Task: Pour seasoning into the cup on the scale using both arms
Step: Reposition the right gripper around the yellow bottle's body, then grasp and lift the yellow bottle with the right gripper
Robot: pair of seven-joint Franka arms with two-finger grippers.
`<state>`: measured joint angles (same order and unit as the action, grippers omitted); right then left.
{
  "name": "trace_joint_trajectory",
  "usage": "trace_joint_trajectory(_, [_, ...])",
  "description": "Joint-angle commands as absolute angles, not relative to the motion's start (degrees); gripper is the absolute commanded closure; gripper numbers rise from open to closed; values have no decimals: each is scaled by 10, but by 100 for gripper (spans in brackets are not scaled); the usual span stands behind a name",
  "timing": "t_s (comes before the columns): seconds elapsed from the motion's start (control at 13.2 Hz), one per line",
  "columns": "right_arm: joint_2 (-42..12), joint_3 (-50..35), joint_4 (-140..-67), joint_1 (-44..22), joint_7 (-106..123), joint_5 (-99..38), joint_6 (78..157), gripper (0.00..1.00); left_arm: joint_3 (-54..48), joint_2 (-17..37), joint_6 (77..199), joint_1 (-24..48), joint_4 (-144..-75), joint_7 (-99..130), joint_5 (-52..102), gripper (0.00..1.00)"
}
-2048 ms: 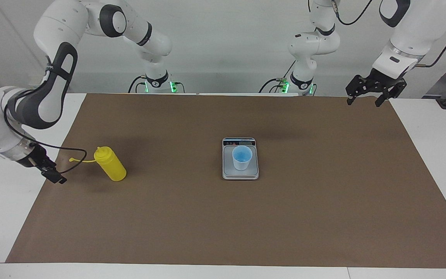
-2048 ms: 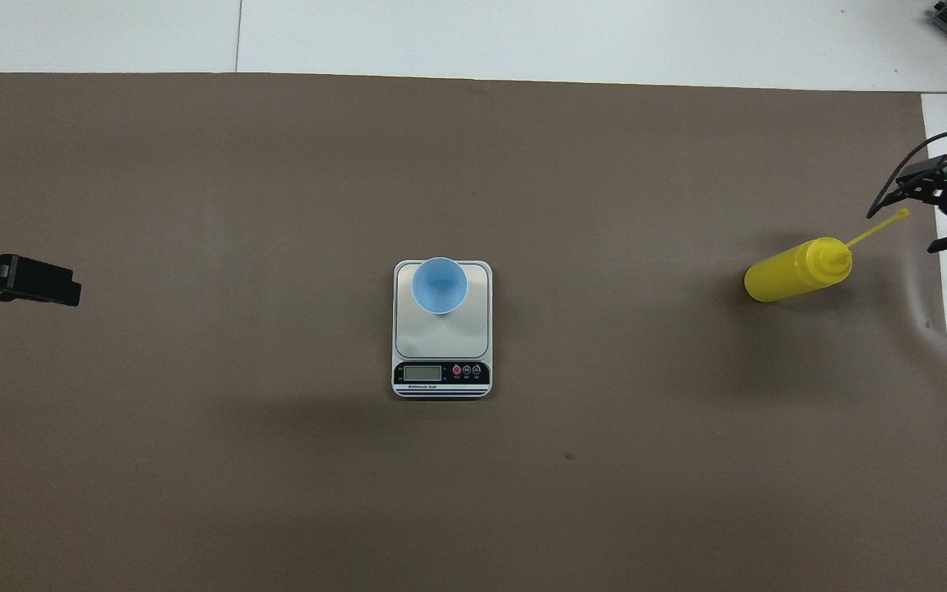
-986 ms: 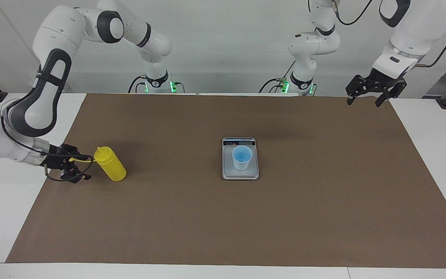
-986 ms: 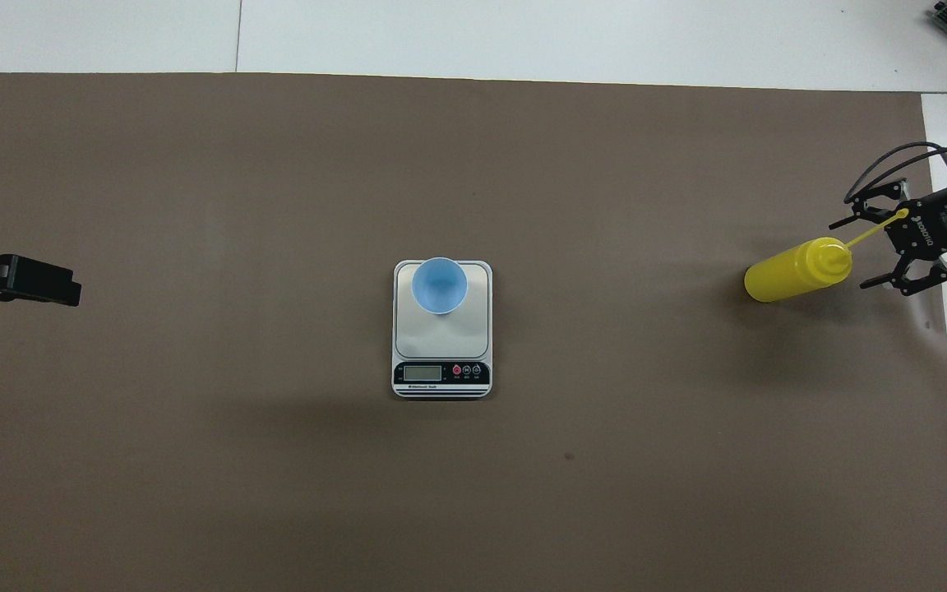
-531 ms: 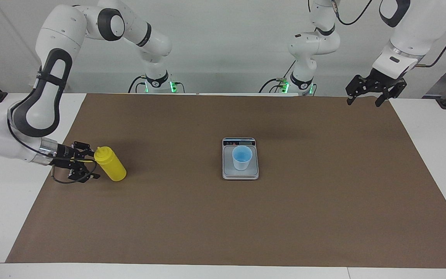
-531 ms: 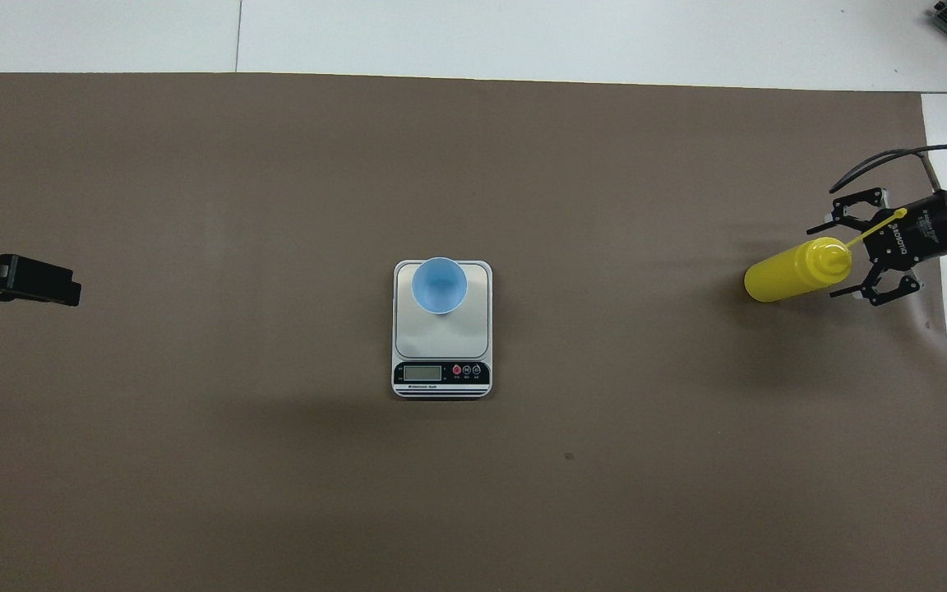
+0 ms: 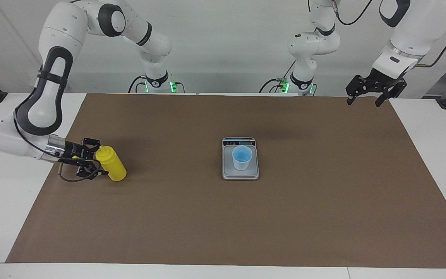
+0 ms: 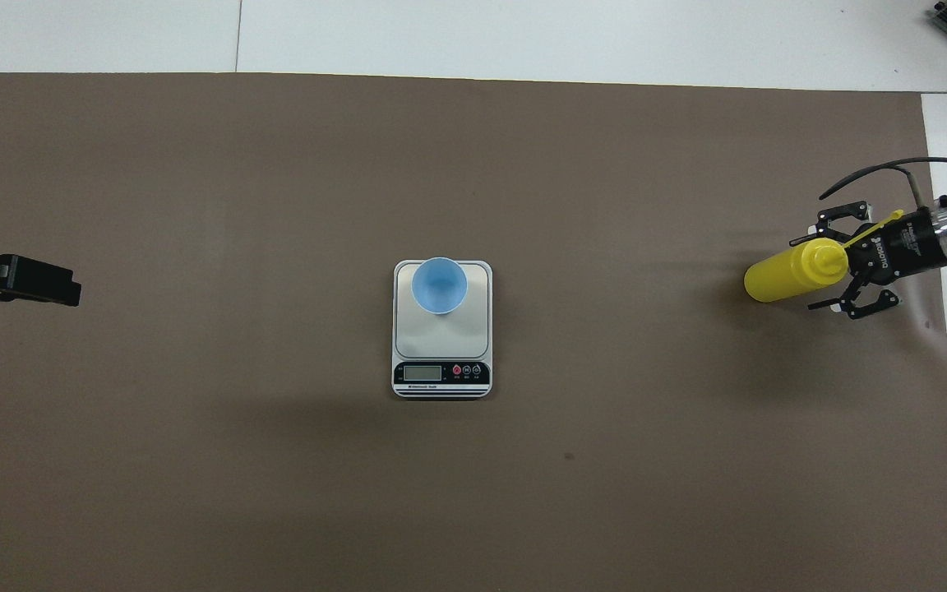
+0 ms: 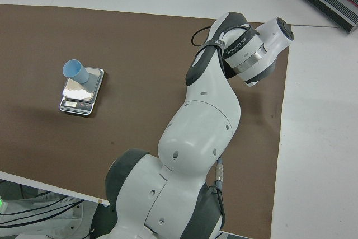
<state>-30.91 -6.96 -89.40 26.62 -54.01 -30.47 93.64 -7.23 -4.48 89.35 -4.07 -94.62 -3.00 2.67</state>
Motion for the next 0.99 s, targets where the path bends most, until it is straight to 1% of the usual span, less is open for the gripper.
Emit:
trace_joint_trajectory(0.0, [-280,-73,-939,279,-547,-328,955,0,-76,-63,892,-48,-964,-35,20,0])
trace_joint_trajectory(0.15, [-271,-73,-961,281,-544,-347,959,0,-76,-63,892,-48,-964,-35,20,0])
trace_joint_trajectory(0.23, [-269,-73,-967,281,-531,-347,963,17,-76,-63,892,-48,-964,-34,20,0])
trace_joint_trajectory(0.3, [-268,-72,-965,283,-532,-352,961,98,-76,-63,892,-48,-964,-35,20,0])
trace_joint_trajectory(0.38, [-268,-71,-965,283,-532,-356,962,100,-76,-63,892,-48,-964,-35,20,0])
trace_joint_trajectory(0.61, [-266,-70,-954,284,-533,-357,961,100,-76,-63,892,-48,-964,-35,20,0])
trace_joint_trajectory(0.76, [-246,-70,-950,276,-540,-354,967,100,-76,-63,892,-48,-964,-35,20,0])
trace_joint_trajectory(0.91, [-219,-71,-944,246,-589,-345,996,100,-76,-63,892,-48,-964,-34,20,0])
